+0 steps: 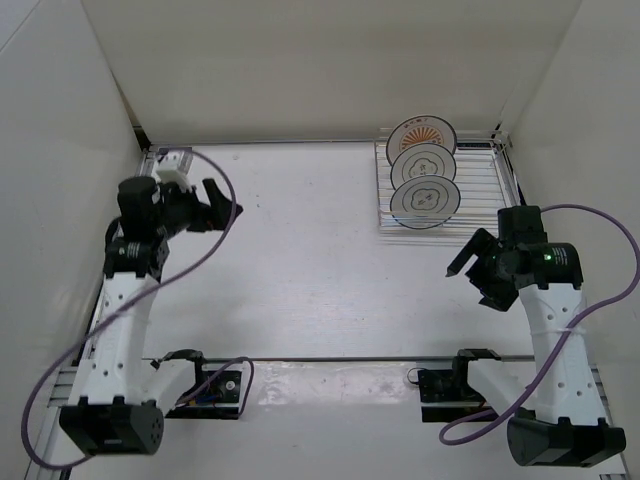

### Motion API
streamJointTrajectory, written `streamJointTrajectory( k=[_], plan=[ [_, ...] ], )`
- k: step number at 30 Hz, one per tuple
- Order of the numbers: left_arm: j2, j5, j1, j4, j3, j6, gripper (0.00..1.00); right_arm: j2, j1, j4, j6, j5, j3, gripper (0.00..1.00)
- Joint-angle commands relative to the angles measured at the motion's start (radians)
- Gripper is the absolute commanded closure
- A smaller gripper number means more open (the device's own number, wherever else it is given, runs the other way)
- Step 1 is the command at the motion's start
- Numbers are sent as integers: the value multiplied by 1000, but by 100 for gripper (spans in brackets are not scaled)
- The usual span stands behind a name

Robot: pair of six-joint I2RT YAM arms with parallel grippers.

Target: Unload the plates from the dish rack

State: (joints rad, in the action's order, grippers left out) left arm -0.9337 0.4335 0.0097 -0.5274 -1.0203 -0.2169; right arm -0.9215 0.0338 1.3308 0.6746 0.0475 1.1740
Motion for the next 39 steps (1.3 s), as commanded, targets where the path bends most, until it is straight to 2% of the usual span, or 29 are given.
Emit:
streamJointTrajectory(
  k=[1, 2, 3, 4, 6, 7, 11, 12, 13, 17, 23, 26, 31, 32, 35, 39],
  plan=[
    [-173, 285, -5, 0, -234, 59, 0, -4, 1, 57, 45, 61, -4, 10],
    [-216, 379, -5, -14, -272, 66, 0, -7, 0, 65, 45, 61, -2, 10],
    [-325, 431, -64, -17, -311, 80, 0, -14, 0, 67, 37, 64, -7, 10],
    [-353, 453, -82, -20, -416, 152, 0, -13, 2, 68, 36, 69, -4, 10],
    [-455, 484, -147, -39, -495, 192, 0, -22, 2, 64, 5, 92, 24, 10],
    [-534, 507, -157, -68, -632, 209, 0, -23, 2, 59, -7, 106, 35, 10],
    [-792, 522, -259, -136, -884, 252, 0, -4, 0, 48, -65, 152, 50, 10],
    [-863, 522, -298, -143, -987, 267, 0, 10, 0, 42, -78, 160, 41, 10],
    [-945, 524, -328, -148, -1021, 272, 0, 16, -2, 36, -76, 188, 36, 10],
    [-1075, 527, -424, -72, -1156, 254, 0, 39, 2, -33, -127, 178, 30, 10],
    [-1195, 464, -592, -23, -1221, 325, 0, 10, 11, -55, -207, 192, 84, 10],
    [-1235, 407, -642, 1, -1229, 378, 0, -13, 15, -53, -240, 134, 95, 10],
    [-1313, 271, -697, 45, -1279, 442, 0, 3, 31, -35, -247, 149, 104, 10],
    [-1323, 193, -708, 79, -1270, 442, 0, 13, 29, -30, -245, 147, 99, 10],
    [-1338, 82, -725, 185, -1243, 347, 0, 38, 29, -24, -251, 141, 92, 10],
    [-1334, 86, -728, 305, -1195, 286, 0, 50, 26, 21, -257, 169, 113, 10]
  ],
)
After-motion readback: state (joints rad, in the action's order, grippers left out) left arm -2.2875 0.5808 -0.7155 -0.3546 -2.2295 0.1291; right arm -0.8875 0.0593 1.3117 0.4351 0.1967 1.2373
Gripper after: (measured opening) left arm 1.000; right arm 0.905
